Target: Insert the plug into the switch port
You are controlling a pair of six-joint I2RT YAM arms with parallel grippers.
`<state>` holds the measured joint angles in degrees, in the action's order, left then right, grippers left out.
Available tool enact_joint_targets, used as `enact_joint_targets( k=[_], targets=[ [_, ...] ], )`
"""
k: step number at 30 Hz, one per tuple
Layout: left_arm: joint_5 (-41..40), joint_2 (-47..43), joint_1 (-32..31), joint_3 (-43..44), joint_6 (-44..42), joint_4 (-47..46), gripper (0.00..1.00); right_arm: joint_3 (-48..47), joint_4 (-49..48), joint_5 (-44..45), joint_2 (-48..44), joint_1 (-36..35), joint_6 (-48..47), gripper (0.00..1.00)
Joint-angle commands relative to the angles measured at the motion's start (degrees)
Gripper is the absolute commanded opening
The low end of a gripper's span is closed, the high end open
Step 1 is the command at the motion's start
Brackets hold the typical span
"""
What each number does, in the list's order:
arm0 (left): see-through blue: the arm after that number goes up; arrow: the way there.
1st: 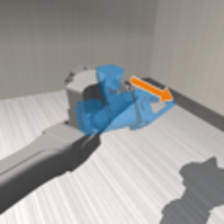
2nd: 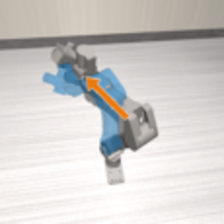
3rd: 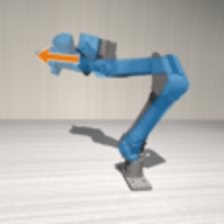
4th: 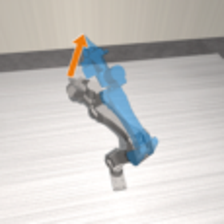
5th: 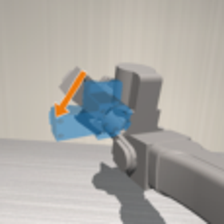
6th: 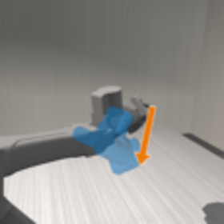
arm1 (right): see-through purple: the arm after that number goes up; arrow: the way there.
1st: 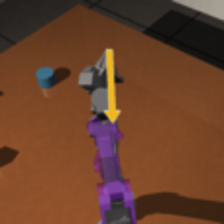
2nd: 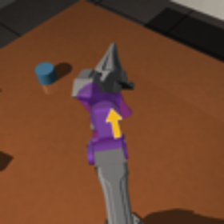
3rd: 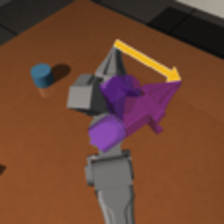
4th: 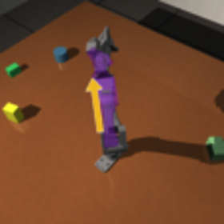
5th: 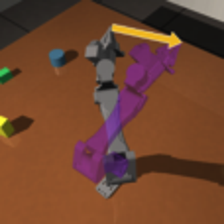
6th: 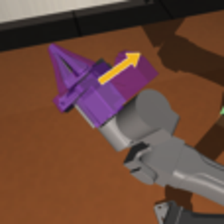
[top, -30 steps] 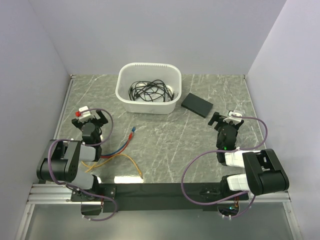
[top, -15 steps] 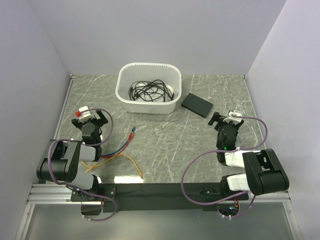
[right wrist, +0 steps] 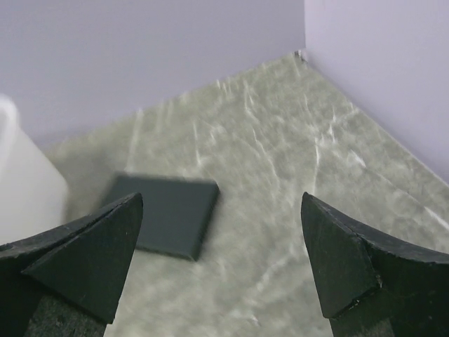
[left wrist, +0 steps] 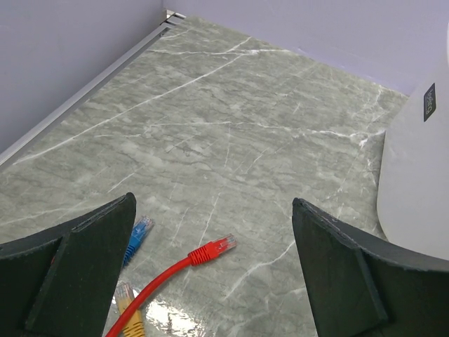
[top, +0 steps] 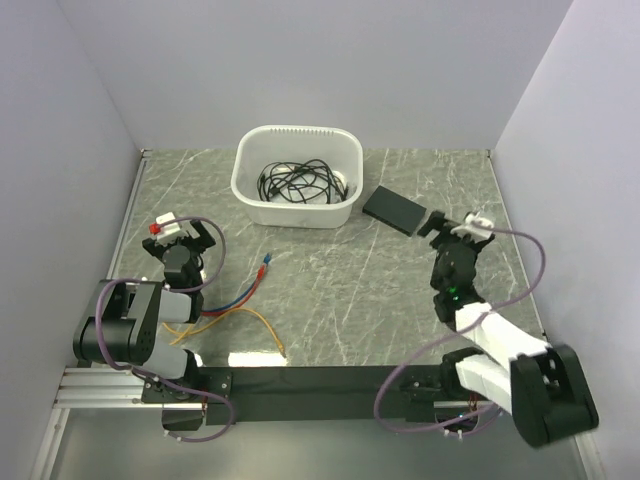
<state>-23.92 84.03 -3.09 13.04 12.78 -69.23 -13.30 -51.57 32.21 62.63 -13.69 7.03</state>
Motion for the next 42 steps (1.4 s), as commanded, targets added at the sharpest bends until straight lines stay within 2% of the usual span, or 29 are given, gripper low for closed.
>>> enact_joint_targets(
  k=[1, 2, 3, 5, 7, 9, 10, 11, 12, 13, 14, 15, 20, 23, 27, 42],
  targets=[
    [-0.34, -1.06, -0.16, -0.55, 0.23, -3.62, 0.99, -10.58, 24.24, 5.5, -8.3, -0.37, 10.7, 1.0],
    [0.19, -1.84, -0.33, -0.64, -0.2, -3.63, 0.99, -14.26, 26.93, 4.37, -8.84, -0.28, 11.94, 1.0],
    [0.28, -2.72, -0.51, -0.56, -1.51, -3.02, 0.99, -15.69, 28.7, -0.69, -9.28, -0.19, 11.96, 1.0],
    [-7.33, -9.27, -2.44, 4.61, 0.57, 13.7, 0.99, -19.2, 30.65, -5.55, -8.94, -0.11, 11.87, 1.0],
    [-8.15, -13.0, -2.36, 8.65, 3.65, 22.79, 0.99, -22.63, 34.31, -8.82, -5.7, 0.16, 12.66, 1.0],
    [-5.45, -17.39, -2.36, 9.46, 7.59, 28.96, 0.99, -31.23, 40.12, -11.35, -1.83, 1.2, 15.89, 1.0],
    [-3.52, -19.41, -2.27, 9.72, 8.05, 30.02, 0.99, -34.74, 46.76, -12.42, 3.58, 1.73, 16.52, 1.0],
    [-1.24, -20.13, -2.27, 9.99, 9.36, 32.64, 0.99, -43.04, 55.09, -13.82, 6.86, 2.7, 17.66, 1.0],
    [-0.78, -20.48, -2.27, 10.51, 10.42, 34.24, 0.99, -47.48, 59.18, -13.84, 10.28, 2.71, 18.11, 1.0],
    [-0.51, -20.66, -2.18, 12.08, 11.3, 35.82, 0.99, -51.7, 62.7, -15.93, 17.54, 3.58, 18.46, 0.99],
    [-0.08, -20.31, -2.01, 12.88, 12.0, 38.79, 0.99, -59.05, 65.52, -18.3, 20.92, 4.28, 18.37, 0.97],
    [1.06, -19.96, -1.92, 13.59, 12.36, 39.87, 0.99, -62.17, 67.63, -20.23, 24.09, 4.9, 18.55, 0.93],
    [7.56, -18.11, -0.6, 15.09, 13.24, 41.02, 0.99, -74.12, 73.97, -29.81, 41.22, 8.76, 20.92, 0.88],
    [8.45, -18.2, -0.07, 14.74, 13.59, 40.84, 0.97, -79.58, 76.7, -31.94, 46.34, 9.73, 21.45, 0.84],
    [8.1, -18.02, 0.8, 14.56, 14.29, 41.37, 0.97, -81.97, 77.32, -32.03, 51.79, 10.18, 21.8, 0.8],
    [10.04, -15.74, 1.86, 15.53, 15.44, 42.86, 0.93, -95.94, 84.43, -28.69, 68.75, 10.44, 21.71, 0.76]
  ],
)
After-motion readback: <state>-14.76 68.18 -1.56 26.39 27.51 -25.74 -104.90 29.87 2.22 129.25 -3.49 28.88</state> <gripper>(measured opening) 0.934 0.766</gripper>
